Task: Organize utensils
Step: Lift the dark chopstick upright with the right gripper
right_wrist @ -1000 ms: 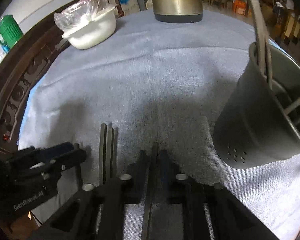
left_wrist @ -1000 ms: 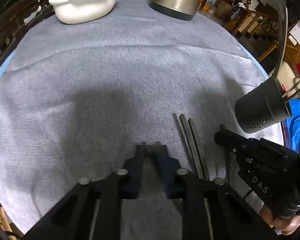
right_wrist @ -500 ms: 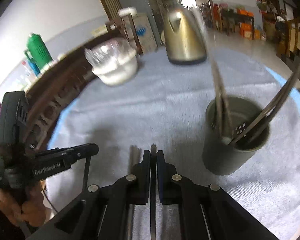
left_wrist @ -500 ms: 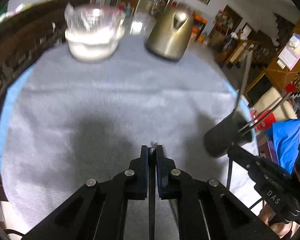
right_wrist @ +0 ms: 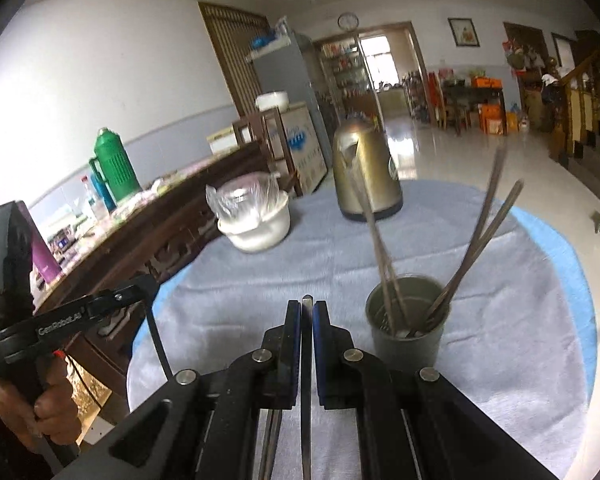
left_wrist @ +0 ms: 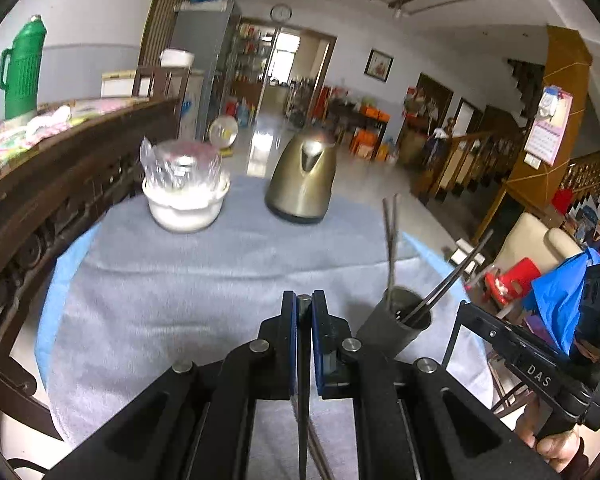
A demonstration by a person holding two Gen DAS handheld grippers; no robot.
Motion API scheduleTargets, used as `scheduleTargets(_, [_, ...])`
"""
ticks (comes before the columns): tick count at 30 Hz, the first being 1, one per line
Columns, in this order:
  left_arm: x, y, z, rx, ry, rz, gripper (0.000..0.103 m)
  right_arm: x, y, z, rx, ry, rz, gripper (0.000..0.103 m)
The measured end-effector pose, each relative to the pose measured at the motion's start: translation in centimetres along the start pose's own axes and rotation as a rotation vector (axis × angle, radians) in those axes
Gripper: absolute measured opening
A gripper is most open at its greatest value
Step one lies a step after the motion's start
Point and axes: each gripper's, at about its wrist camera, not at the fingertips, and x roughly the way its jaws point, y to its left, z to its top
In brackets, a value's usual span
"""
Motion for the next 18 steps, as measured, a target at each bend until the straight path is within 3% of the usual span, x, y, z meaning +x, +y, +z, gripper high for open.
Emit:
scheduleTargets(14, [-1.2,-3.6,2.7,0.026,-0.123,-0.028,0.007,-4.6,-2.4,3.8,0.049,-0.178,-0.033,0.006])
scheduleTargets(18, [-1.0,-4.2,3.1,0.030,-0.133,-0.034,0.007,-4.5,-3.2,5.0,0.055,-0.158,-0.032,0.006])
